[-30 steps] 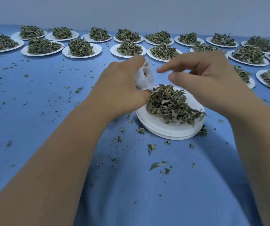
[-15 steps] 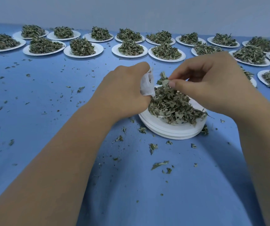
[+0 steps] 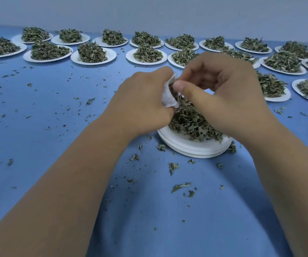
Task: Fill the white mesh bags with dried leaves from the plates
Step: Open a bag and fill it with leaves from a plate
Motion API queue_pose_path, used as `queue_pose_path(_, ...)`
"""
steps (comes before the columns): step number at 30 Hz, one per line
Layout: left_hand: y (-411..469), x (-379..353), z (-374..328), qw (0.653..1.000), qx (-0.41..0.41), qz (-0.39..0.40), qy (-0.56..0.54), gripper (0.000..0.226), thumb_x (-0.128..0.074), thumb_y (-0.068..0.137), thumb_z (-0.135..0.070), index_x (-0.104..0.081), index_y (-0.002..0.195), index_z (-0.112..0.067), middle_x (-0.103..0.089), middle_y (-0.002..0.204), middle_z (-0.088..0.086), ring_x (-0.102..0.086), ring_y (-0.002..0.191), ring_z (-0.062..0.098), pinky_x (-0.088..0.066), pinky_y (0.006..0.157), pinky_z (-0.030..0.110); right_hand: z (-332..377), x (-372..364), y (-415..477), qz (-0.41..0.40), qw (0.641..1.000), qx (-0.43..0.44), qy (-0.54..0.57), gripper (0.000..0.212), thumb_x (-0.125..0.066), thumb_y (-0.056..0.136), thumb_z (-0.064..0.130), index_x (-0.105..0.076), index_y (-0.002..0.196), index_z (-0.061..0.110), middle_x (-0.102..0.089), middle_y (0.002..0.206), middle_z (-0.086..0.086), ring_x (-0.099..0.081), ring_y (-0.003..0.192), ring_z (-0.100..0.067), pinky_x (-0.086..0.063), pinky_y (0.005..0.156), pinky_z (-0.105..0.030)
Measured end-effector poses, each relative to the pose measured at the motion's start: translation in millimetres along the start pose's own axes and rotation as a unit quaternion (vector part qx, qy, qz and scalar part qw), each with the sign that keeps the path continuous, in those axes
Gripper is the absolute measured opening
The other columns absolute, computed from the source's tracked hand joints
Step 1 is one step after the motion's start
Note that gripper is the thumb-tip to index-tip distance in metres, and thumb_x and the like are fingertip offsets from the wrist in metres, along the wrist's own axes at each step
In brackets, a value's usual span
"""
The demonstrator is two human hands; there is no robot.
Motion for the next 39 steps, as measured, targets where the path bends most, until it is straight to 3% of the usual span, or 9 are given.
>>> queue_pose_path(4, 1.7, 1.3, 0.0, 0.998, 0.038, -0.017, -0.043, 0.025, -0.060, 0.067, -0.031, -0.035, 0.070, -0.030, -0.036, 0.059, -0.006, -0.033, 0.053, 0.013, -0.023, 0.052, 0.030, -2.5, 10.2, -1.0, 0.068, 0.997, -0.027, -0.005, 0.020, -0.056, 0.091, 0.012, -0.067, 0.105, 0.022, -0.077, 0.095, 0.016, -0.067, 0.105, -0.004, -0.049, 0.093, -0.030)
queue_pose_path(8, 2.6, -3.4, -2.1, 0.997, 0.049, -0.015, -0.050, 0.022, -0.063, 0.069, -0.031, -0.052, 0.088, -0.025, -0.057, 0.072, -0.004, -0.053, 0.067, 0.022, -0.046, 0.058, 0.039, -1.6, 0.2, -2.4, 0.165, 0.984, -0.063, 0.039, 0.041, -0.046, 0.082, 0.009, -0.060, 0.118, 0.024, -0.075, 0.106, 0.014, -0.058, 0.116, -0.007, -0.047, 0.090, -0.034)
queue_pose_path(14, 2.1, 1.0, 0.2, 0.996, 0.055, -0.025, -0.060, 0.025, -0.058, 0.068, -0.034, -0.033, 0.070, -0.032, -0.049, 0.066, -0.005, -0.033, 0.054, 0.013, -0.027, 0.052, 0.029, -1.9, 13.8, -1.5, 0.100, 0.993, -0.057, 0.022, 0.043, -0.048, 0.079, 0.002, -0.060, 0.114, 0.024, -0.074, 0.106, 0.017, -0.064, 0.110, -0.023, -0.049, 0.088, -0.050)
queue_pose_path(20, 0.1, -0.7, -9.5, 0.996, 0.057, -0.010, -0.066, 0.028, -0.056, 0.068, -0.034, -0.054, 0.093, -0.023, -0.066, 0.085, -0.002, -0.058, 0.073, 0.024, -0.051, 0.064, 0.043, -2.7, 3.3, -5.6, 0.181, 0.981, -0.066, 0.026, 0.056, -0.046, 0.076, 0.002, -0.057, 0.122, 0.031, -0.072, 0.111, 0.022, -0.056, 0.119, 0.000, -0.046, 0.092, -0.029)
queue_pose_path(24, 1.0, 3.2, -0.9, 0.997, 0.060, -0.011, -0.042, 0.024, -0.065, 0.074, -0.032, -0.042, 0.080, -0.032, -0.046, 0.066, -0.008, -0.043, 0.058, 0.010, -0.029, 0.052, 0.029, -7.8, 17.8, -0.6, 0.098, 0.994, -0.049, 0.009, 0.043, -0.054, 0.083, 0.000, -0.061, 0.116, 0.026, -0.073, 0.110, 0.019, -0.061, 0.116, 0.001, -0.048, 0.095, -0.033)
queue_pose_path(26, 0.9, 4.8, 3.9, 0.998, 0.055, -0.004, -0.004, 0.027, -0.069, 0.078, -0.030, -0.044, 0.088, -0.029, -0.039, 0.065, -0.011, -0.040, 0.057, 0.011, -0.024, 0.051, 0.027, -15.1, 28.3, 1.1, 0.103, 0.991, -0.063, -0.055, 0.027, -0.063, 0.088, 0.022, -0.063, 0.112, 0.036, -0.069, 0.110, 0.023, -0.059, 0.113, 0.010, -0.048, 0.096, -0.035)
queue_pose_path(29, 0.4, 5.6, 6.1, 0.998, 0.044, 0.018, 0.039, 0.031, -0.070, 0.078, -0.027, -0.054, 0.104, -0.022, -0.042, 0.069, -0.012, -0.048, 0.064, 0.022, -0.030, 0.051, 0.026, -29.3, 31.1, -1.9, 0.239, 0.939, -0.131, -0.209, 0.031, -0.069, 0.082, 0.059, -0.060, 0.111, 0.055, -0.058, 0.107, 0.029, -0.044, 0.089, 0.036, -0.039, 0.073, -0.015)
queue_pose_path(35, -2.0, 4.0, 4.0, 0.997, 0.016, 0.047, 0.058, 0.029, -0.069, 0.078, -0.021, -0.043, 0.086, -0.031, -0.038, 0.063, -0.009, -0.036, 0.058, 0.005, -0.020, 0.051, 0.027, -30.5, 22.6, 1.5, 0.166, 0.950, -0.098, -0.244, 0.015, -0.081, 0.083, 0.034, -0.072, 0.092, 0.043, -0.058, 0.078, 0.029, -0.051, 0.070, 0.029, -0.033, 0.061, 0.007)
queue_pose_path(39, -1.5, 2.3, 2.6, 0.995, 0.020, 0.066, 0.072, 0.033, -0.067, 0.081, -0.021, -0.036, 0.074, -0.032, -0.037, 0.063, -0.010, -0.033, 0.057, 0.004, -0.020, 0.051, 0.027, -28.0, 27.3, 1.1, 0.101, 0.970, -0.086, -0.206, 0.013, -0.082, 0.082, 0.032, -0.074, 0.084, 0.041, -0.067, 0.079, 0.024, -0.058, 0.065, 0.015, -0.037, 0.060, 0.004)
Point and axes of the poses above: each hand's wrist, its own y-axis towards the middle knuckle, its own x-axis out of the back of the hand, z = x × y, the point moved 2 cm from there along y, towards the middle knuckle
